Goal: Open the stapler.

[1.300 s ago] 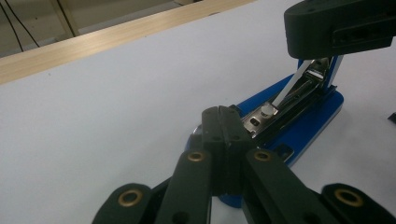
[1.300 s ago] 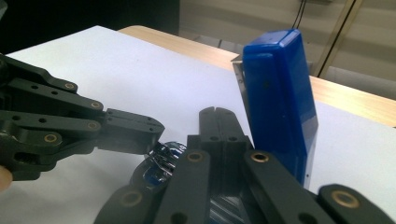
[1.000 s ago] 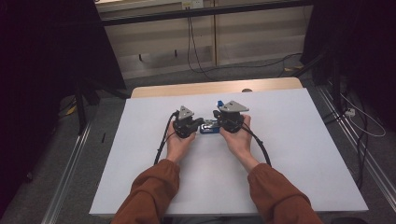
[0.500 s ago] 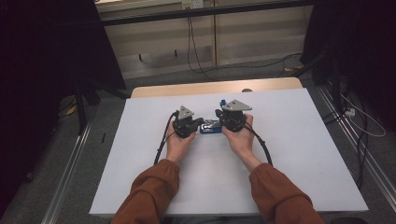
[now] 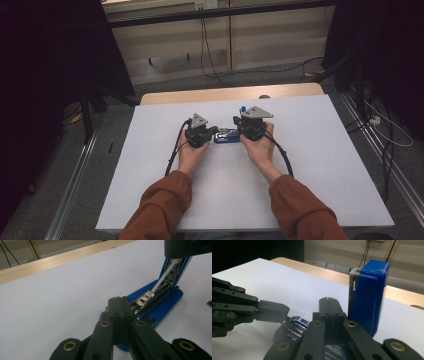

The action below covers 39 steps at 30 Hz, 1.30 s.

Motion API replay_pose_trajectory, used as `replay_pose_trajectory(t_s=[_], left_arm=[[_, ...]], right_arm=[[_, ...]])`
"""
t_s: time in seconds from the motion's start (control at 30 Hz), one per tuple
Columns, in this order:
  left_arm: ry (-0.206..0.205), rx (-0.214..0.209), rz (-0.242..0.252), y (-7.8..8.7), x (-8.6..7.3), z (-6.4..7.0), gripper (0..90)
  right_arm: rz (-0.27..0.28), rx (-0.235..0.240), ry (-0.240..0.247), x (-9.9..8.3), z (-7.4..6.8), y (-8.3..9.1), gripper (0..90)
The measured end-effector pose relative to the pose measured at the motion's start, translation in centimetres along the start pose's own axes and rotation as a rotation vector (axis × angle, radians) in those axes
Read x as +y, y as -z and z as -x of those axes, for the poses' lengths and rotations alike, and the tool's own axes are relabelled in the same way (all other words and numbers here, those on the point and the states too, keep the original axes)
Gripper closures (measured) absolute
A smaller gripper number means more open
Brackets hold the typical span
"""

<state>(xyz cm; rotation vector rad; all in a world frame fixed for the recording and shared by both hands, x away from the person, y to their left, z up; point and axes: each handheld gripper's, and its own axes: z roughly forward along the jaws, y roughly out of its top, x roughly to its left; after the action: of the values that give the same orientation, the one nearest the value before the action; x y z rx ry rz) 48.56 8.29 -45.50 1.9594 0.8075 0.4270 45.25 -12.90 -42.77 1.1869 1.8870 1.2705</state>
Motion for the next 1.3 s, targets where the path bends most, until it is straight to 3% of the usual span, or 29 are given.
replay_pose_trajectory(t_s=[0.5, 1.0, 1.3], left_arm=[[0.001, -0.001, -0.001, 0.0, 0.0, 0.0, 90.0], [0.004, -0.006, -0.003, 0.0, 0.0, -0.1, 90.0], [0.007, -0.008, -0.002, 0.0, 0.0, -0.1, 90.0]], right_arm=[[0.006, 0.002, -0.011, -0.1, 0.4, 0.3, 90.0], [0.011, -0.024, -0.035, -0.6, 1.7, 1.0, 90.0], [0.002, -0.044, -0.025, -0.6, 1.8, 1.2, 90.0]])
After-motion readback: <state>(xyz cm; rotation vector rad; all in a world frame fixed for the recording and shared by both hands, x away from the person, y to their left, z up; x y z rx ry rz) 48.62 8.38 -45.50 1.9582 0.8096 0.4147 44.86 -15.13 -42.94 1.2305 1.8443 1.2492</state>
